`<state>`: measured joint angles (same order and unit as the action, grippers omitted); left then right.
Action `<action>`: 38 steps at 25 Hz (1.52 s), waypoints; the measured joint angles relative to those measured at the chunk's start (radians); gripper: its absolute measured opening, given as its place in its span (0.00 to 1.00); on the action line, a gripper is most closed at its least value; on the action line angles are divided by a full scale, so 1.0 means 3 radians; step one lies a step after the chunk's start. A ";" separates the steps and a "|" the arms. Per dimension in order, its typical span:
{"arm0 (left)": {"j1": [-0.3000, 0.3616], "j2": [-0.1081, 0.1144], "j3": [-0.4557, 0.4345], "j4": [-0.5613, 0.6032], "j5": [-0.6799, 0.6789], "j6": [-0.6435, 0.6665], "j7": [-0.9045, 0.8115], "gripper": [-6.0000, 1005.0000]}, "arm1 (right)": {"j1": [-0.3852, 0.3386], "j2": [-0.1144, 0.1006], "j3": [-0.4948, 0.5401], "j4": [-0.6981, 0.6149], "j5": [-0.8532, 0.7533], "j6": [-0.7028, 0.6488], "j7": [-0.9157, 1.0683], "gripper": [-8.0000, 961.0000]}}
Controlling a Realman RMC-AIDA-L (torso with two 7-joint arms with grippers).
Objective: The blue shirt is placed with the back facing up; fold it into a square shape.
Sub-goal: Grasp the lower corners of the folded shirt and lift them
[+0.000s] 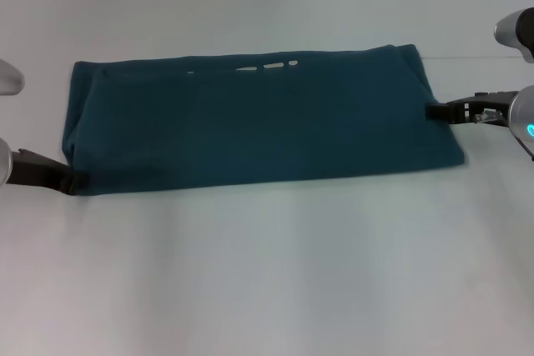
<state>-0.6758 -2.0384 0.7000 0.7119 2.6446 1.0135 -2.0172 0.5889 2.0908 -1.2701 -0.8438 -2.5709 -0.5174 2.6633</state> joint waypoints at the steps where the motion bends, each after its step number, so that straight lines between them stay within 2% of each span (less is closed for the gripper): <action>1: 0.0004 0.0001 -0.0001 0.0004 0.0000 0.0011 0.0002 0.14 | -0.0006 0.0000 0.0000 0.0001 0.0000 -0.0001 0.0001 0.95; 5: 0.0014 0.0000 0.0004 0.0010 0.0000 0.0053 0.0012 0.05 | -0.0019 0.0000 0.0000 -0.0005 0.0000 -0.0032 0.0012 0.95; 11: 0.0018 -0.0002 0.0018 0.0015 0.0000 0.0141 0.0019 0.05 | -0.0005 -0.0002 0.0034 -0.0135 -0.0004 -0.0207 0.0027 0.94; 17: 0.0030 -0.0007 0.0022 0.0019 -0.0001 0.0208 0.0056 0.05 | 0.0101 -0.0009 0.0330 -0.0200 -0.0040 -0.0605 0.0063 0.94; 20: 0.0034 -0.0010 0.0024 0.0021 -0.0011 0.0216 0.0093 0.05 | 0.0185 -0.0010 0.0464 -0.0223 -0.0262 -0.0857 0.0255 0.93; 26: 0.0037 -0.0011 0.0024 0.0025 -0.0024 0.0221 0.0130 0.05 | 0.0275 -0.0009 0.0500 -0.0310 -0.0719 -0.1232 0.0601 0.92; 38: 0.0060 -0.0027 -0.0001 0.0047 -0.0052 0.0197 0.0187 0.05 | 0.0285 -0.0006 0.0511 -0.0282 -0.0694 -0.1308 0.0598 0.91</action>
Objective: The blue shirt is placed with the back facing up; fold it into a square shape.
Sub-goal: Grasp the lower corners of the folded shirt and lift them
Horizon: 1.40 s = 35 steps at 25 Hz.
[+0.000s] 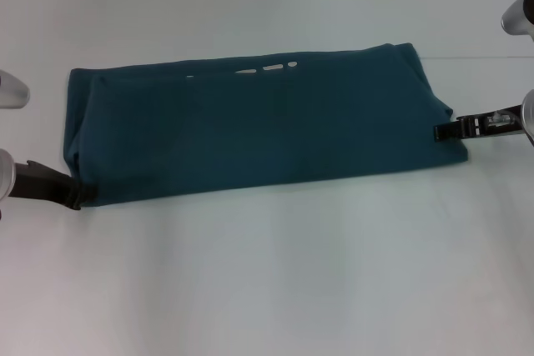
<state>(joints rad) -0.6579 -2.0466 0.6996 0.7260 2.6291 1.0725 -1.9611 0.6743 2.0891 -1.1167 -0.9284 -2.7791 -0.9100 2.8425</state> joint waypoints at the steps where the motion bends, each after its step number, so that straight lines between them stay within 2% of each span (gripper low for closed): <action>1: 0.0010 -0.0008 0.0000 0.0021 -0.0010 -0.0001 0.0004 0.05 | 0.0003 0.0000 0.0000 0.0004 0.0002 0.0000 -0.0001 0.91; 5: 0.0046 -0.0058 -0.0001 0.0153 -0.0035 -0.0002 0.0031 0.05 | 0.0015 0.0005 0.0000 0.0010 0.0004 -0.0001 -0.0007 0.90; 12: 0.0052 -0.0061 0.0002 0.0158 -0.0036 0.0000 0.0034 0.05 | 0.0027 0.0006 0.0000 0.0061 0.0003 0.0008 -0.0010 0.89; 18: 0.0064 -0.0060 -0.0001 0.0156 -0.0036 -0.0005 0.0041 0.05 | 0.0032 -0.0003 0.0004 0.0169 0.0001 0.0023 -0.0004 0.71; 35: 0.0102 -0.0071 -0.0001 0.0168 -0.0035 -0.0029 0.0049 0.05 | 0.0056 0.0001 0.0010 0.0356 -0.0001 0.0214 -0.0025 0.70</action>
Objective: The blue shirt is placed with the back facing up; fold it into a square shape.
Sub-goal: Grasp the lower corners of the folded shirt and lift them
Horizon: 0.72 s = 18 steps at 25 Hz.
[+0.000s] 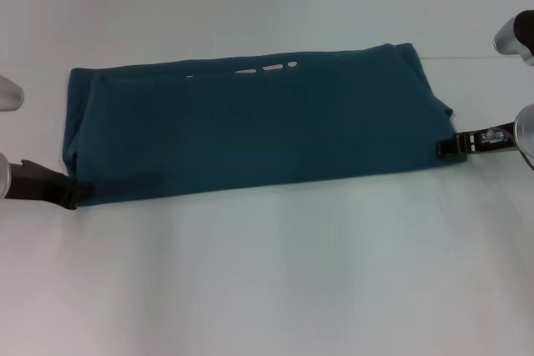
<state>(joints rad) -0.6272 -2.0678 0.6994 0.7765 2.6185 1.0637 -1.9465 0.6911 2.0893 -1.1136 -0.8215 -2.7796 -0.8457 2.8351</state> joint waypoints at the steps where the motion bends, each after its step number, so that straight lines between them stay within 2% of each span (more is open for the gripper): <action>1: 0.0001 0.0000 0.0000 0.0000 0.0000 -0.0002 0.0000 0.05 | 0.0003 0.0000 0.0000 0.0016 0.0000 0.0012 -0.0001 0.70; 12: 0.0000 0.0000 0.0000 -0.0002 0.0000 -0.0029 0.0000 0.05 | 0.0021 0.0000 -0.0003 0.0060 0.0014 0.0100 -0.0019 0.68; 18: 0.0003 0.0000 0.0000 -0.0001 0.0000 -0.0059 0.0015 0.05 | 0.0074 -0.0005 -0.0001 0.0170 0.0016 0.0154 -0.0020 0.49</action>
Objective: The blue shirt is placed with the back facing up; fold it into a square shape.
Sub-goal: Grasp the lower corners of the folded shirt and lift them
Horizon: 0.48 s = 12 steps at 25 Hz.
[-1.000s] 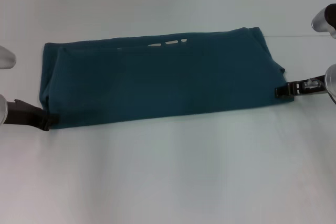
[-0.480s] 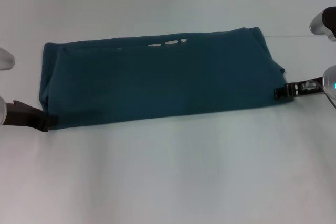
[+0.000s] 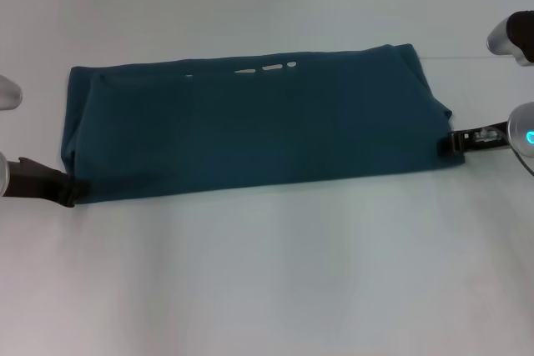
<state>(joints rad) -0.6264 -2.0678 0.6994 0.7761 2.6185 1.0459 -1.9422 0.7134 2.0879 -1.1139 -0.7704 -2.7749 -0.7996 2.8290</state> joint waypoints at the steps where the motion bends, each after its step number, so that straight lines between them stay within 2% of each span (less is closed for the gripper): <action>1: 0.0000 0.0000 0.0000 0.0000 0.0000 0.0000 0.0006 0.05 | 0.0010 -0.0001 0.0000 0.0021 0.0000 0.0014 0.0000 0.49; 3: 0.0001 0.0000 0.0000 0.0000 0.0000 0.0000 0.0013 0.05 | 0.0029 -0.0001 0.0000 0.0054 0.0000 0.0033 -0.0001 0.49; 12: 0.0002 0.0000 0.0000 0.0000 0.0000 -0.0006 0.0016 0.05 | 0.0041 0.0000 0.0001 0.0063 -0.0004 0.0054 -0.0035 0.39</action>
<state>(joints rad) -0.6258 -2.0678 0.6995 0.7762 2.6185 1.0441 -1.9374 0.7257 2.0877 -1.1136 -0.7515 -2.7761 -0.7834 2.8186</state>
